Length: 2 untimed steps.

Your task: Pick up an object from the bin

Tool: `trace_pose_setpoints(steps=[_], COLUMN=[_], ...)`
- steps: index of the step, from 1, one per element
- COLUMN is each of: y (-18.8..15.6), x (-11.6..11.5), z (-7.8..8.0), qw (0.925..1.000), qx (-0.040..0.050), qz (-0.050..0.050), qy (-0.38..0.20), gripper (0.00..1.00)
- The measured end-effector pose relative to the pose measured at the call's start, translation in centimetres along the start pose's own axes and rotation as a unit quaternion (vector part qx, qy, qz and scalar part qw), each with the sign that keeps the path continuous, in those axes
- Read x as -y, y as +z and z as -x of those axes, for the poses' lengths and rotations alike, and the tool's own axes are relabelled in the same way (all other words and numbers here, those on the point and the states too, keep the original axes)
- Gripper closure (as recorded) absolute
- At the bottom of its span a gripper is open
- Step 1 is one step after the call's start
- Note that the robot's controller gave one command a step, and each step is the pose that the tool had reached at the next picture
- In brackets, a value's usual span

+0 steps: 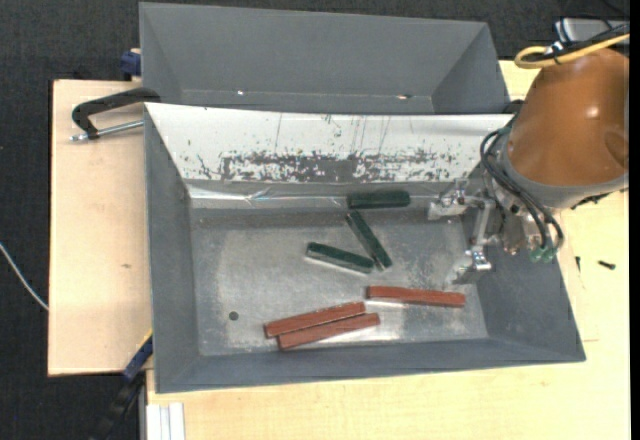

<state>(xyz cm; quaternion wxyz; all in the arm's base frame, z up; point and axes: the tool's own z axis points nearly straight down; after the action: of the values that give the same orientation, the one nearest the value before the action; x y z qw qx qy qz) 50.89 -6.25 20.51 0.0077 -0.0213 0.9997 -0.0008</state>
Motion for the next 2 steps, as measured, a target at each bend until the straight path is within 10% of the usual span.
trace_pose_setpoints(steps=[1,2], y=[12.91,12.91], x=[0.88,0.88], z=[-0.50,-0.50], qw=[0.9999,0.9999], qx=[-0.0104,-0.0104], qz=[0.002,0.002], qy=[0.006,0.006], gripper=[1.00,1.00])
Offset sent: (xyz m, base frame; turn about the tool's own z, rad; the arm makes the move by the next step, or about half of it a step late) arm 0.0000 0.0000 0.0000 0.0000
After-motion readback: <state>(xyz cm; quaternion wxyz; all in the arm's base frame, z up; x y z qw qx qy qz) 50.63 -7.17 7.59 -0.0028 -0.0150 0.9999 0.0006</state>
